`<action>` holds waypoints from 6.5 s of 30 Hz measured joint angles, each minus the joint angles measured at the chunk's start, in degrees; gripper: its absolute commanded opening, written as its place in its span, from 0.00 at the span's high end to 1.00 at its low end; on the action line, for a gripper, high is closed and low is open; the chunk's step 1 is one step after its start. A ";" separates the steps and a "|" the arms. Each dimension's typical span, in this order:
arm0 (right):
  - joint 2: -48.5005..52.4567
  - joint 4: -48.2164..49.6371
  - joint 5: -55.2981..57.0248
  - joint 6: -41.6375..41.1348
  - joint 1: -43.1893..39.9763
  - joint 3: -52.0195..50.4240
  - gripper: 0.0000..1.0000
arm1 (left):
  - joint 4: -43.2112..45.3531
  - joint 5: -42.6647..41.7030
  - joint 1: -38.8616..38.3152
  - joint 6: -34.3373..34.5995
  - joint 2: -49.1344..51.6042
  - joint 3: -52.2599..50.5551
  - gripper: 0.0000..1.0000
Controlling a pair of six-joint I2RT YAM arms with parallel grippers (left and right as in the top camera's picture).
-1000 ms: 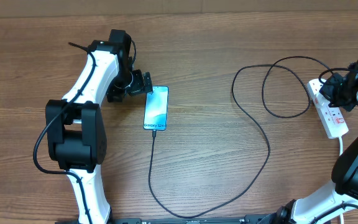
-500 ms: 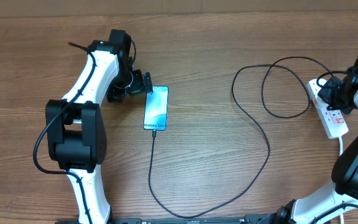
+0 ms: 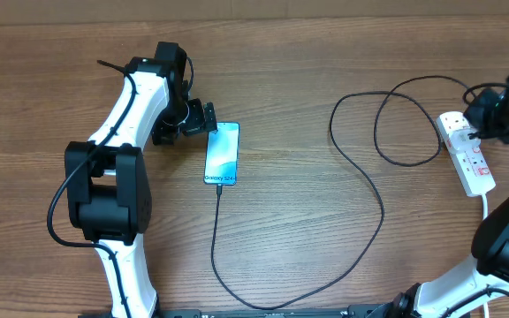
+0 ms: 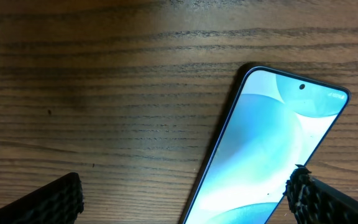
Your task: Plug charger to phone and switch on socket
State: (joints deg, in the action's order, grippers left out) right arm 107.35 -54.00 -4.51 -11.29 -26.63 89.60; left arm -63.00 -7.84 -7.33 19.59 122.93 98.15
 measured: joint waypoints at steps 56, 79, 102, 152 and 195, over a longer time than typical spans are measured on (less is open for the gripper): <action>-1.66 4.24 0.87 -0.63 0.00 -6.73 0.96 | 0.00 0.02 0.00 0.00 0.00 0.00 0.00; 0.26 9.90 -1.31 -0.48 -2.93 -12.48 0.96 | 0.00 0.02 0.00 0.00 0.00 0.02 0.01; -3.82 0.55 -2.12 -2.67 -12.63 -9.66 0.89 | 0.00 0.02 0.00 0.00 0.00 0.02 0.00; -3.80 19.93 -0.04 -1.09 -15.23 -17.70 0.08 | 0.00 0.02 0.00 0.00 0.00 0.02 0.00; -4.13 23.37 -20.11 38.18 -16.74 -21.51 0.00 | 0.00 0.02 0.00 0.00 0.00 0.02 0.00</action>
State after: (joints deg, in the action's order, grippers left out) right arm 103.22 -30.63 -24.62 26.89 -43.38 68.10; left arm -63.00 -7.81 -7.33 19.59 122.93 98.17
